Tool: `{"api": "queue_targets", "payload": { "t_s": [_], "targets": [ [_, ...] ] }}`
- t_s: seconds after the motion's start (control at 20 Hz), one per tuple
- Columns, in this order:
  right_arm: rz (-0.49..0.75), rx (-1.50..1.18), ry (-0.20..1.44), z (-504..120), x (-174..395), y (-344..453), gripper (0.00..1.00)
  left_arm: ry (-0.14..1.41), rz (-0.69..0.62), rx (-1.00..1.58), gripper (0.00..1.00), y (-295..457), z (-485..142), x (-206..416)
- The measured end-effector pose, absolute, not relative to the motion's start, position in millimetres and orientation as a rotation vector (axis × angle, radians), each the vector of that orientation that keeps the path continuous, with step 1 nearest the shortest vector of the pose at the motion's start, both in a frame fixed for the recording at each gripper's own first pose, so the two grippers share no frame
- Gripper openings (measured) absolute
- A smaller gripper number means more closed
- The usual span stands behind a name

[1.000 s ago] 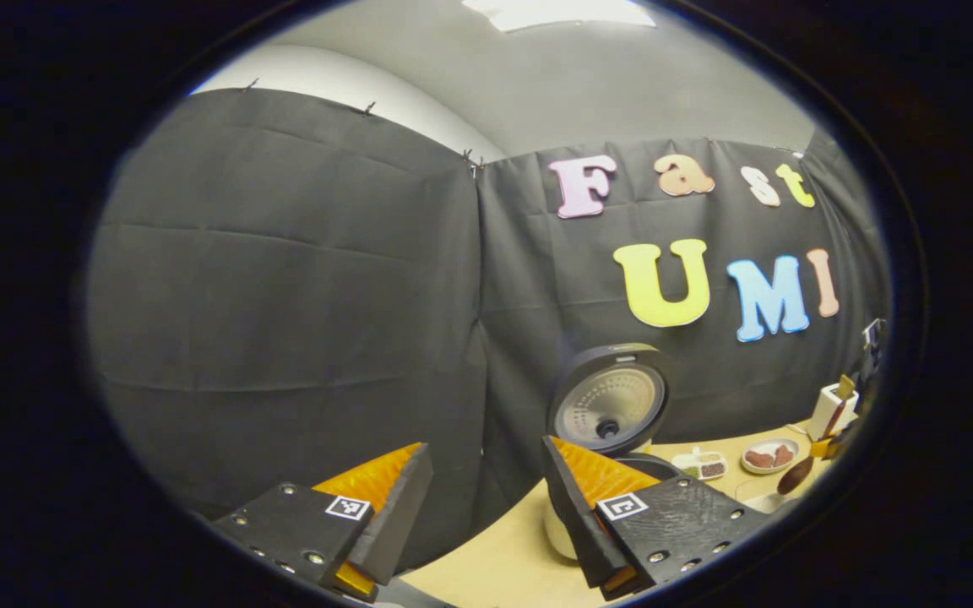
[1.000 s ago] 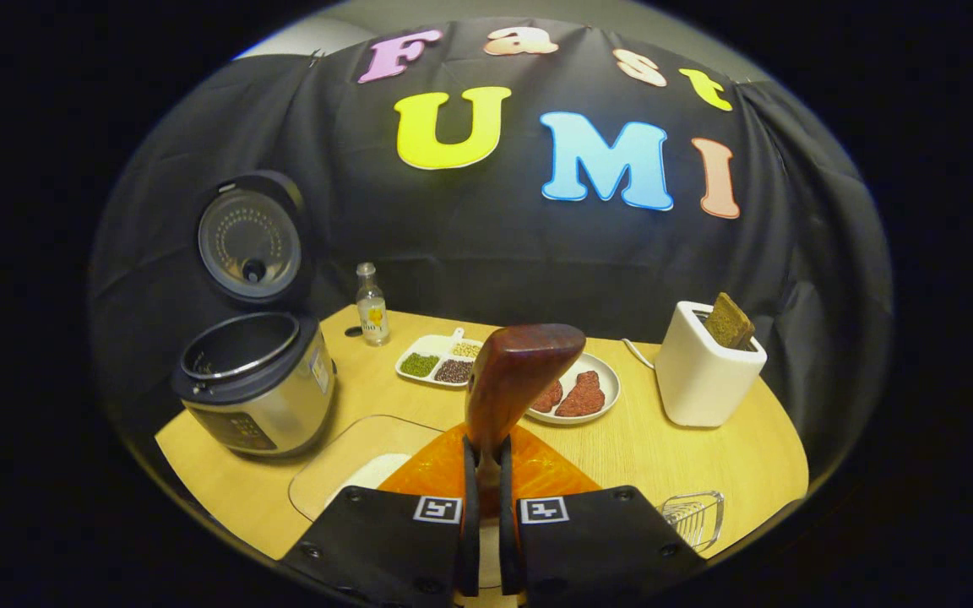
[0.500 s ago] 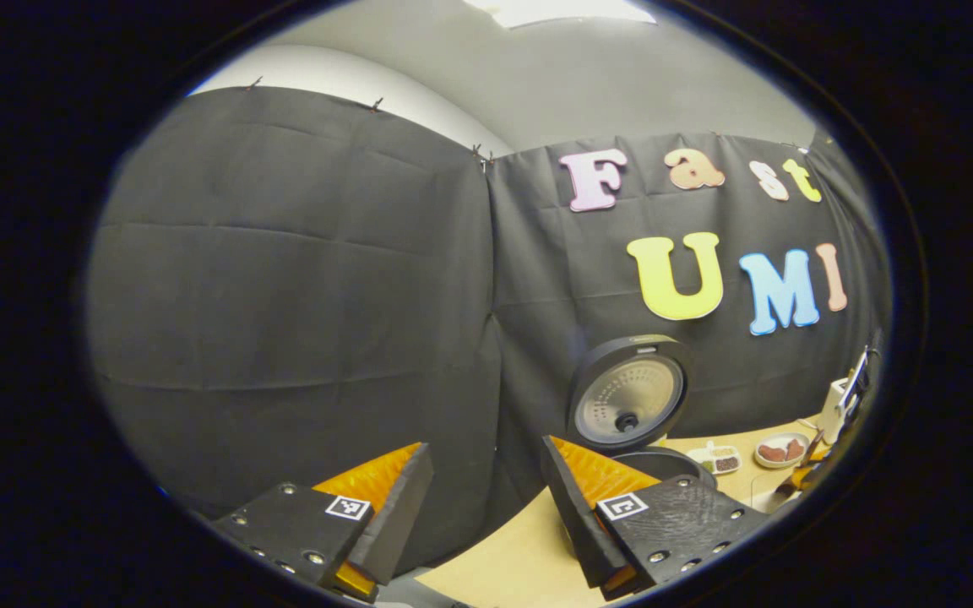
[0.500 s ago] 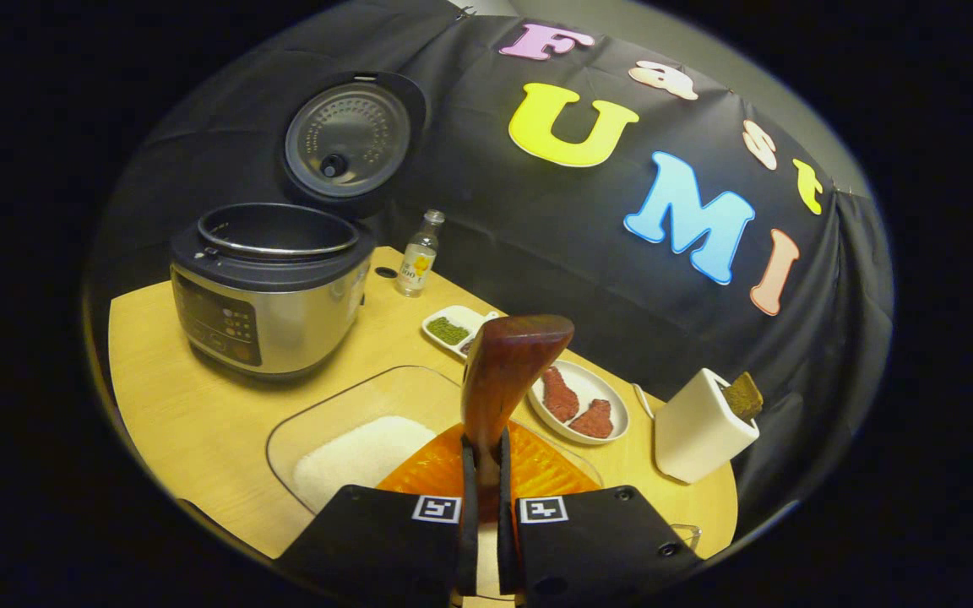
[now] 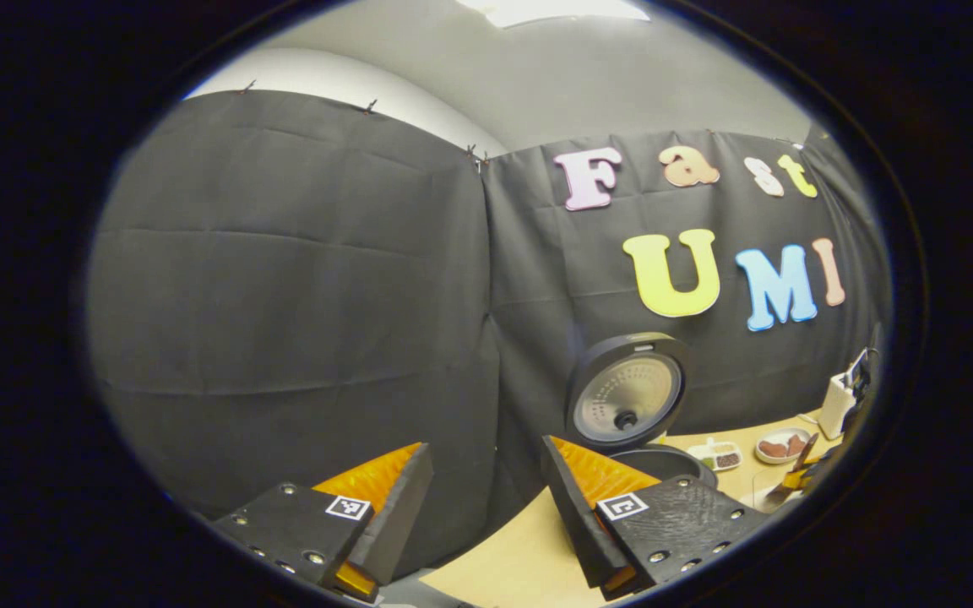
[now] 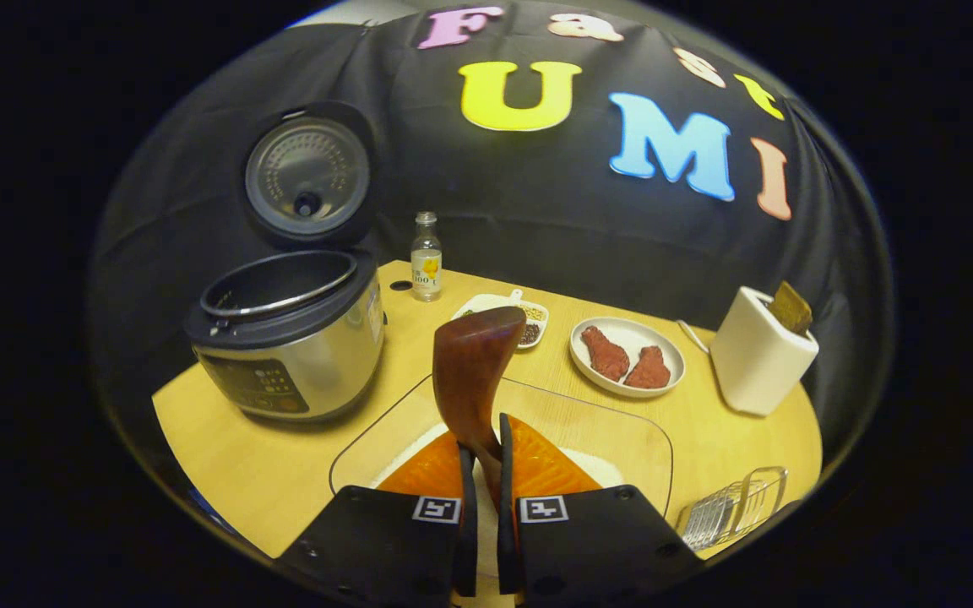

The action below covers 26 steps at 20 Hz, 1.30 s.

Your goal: Close the left gripper, press the button to open the rice cooker; take a wooden spoon from the chopstick holder with the right hand, scoop a spoonful of rice and pour it into the rice cooker, then put the wooden spoon back into the chopstick holder.

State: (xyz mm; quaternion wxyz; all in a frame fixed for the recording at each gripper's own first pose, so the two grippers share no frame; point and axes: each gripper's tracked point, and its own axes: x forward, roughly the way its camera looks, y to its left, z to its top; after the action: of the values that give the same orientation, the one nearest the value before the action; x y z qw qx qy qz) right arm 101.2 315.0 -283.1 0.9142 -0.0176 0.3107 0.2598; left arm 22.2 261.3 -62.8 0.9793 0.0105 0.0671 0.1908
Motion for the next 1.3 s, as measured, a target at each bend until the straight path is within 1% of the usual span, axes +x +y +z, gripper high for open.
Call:
{"api": "queue_targets", "payload": {
  "t_s": [0.1, 0.15, 0.2, 0.3, 0.35, 0.45, 0.65, 1.0, 1.1, 1.3],
  "targets": [
    [0.504, 0.112, 0.698, -281.4, 103.2, 306.7, 0.11, 0.129, 0.372, 0.022, 0.80, 256.0, -58.0, 24.3],
    [0.489, 0.188, 0.728, -280.6, 104.7, 301.3, 0.09, 0.128, 0.365, 0.023, 0.80, 251.5, -57.8, 25.9],
    [0.475, 0.251, 0.752, -280.3, 105.9, 296.6, 0.11, 0.130, 0.359, 0.024, 0.80, 248.2, -58.4, 28.0],
    [0.453, 0.365, 0.790, -279.1, 108.9, 285.9, 0.11, 0.133, 0.350, 0.018, 0.80, 244.6, -56.4, 29.9],
    [0.440, 0.414, 0.805, -281.6, 109.8, 280.6, 0.11, 0.134, 0.345, 0.014, 0.82, 241.5, -55.8, 29.1],
    [0.409, 0.511, 0.828, -282.1, 111.3, 271.0, 0.11, 0.136, 0.339, 0.011, 0.80, 239.0, -54.5, 33.0],
    [0.383, 0.643, 0.844, -274.7, 109.5, 255.9, 0.11, 0.134, 0.331, 0.013, 0.80, 231.3, -48.3, 33.2],
    [0.353, 0.869, 0.830, -252.3, 124.4, 240.0, 0.11, 0.129, 0.323, 0.024, 0.80, 225.5, -44.6, 34.7],
    [0.362, 0.935, 0.830, -246.6, 128.7, 241.5, 0.11, 0.135, 0.327, 0.020, 0.82, 228.1, -47.3, 34.9],
    [0.401, 1.070, 0.846, -229.8, 132.5, 256.5, 0.11, 0.144, 0.350, 0.006, 0.80, 242.2, -56.7, 32.7]
  ]
}}
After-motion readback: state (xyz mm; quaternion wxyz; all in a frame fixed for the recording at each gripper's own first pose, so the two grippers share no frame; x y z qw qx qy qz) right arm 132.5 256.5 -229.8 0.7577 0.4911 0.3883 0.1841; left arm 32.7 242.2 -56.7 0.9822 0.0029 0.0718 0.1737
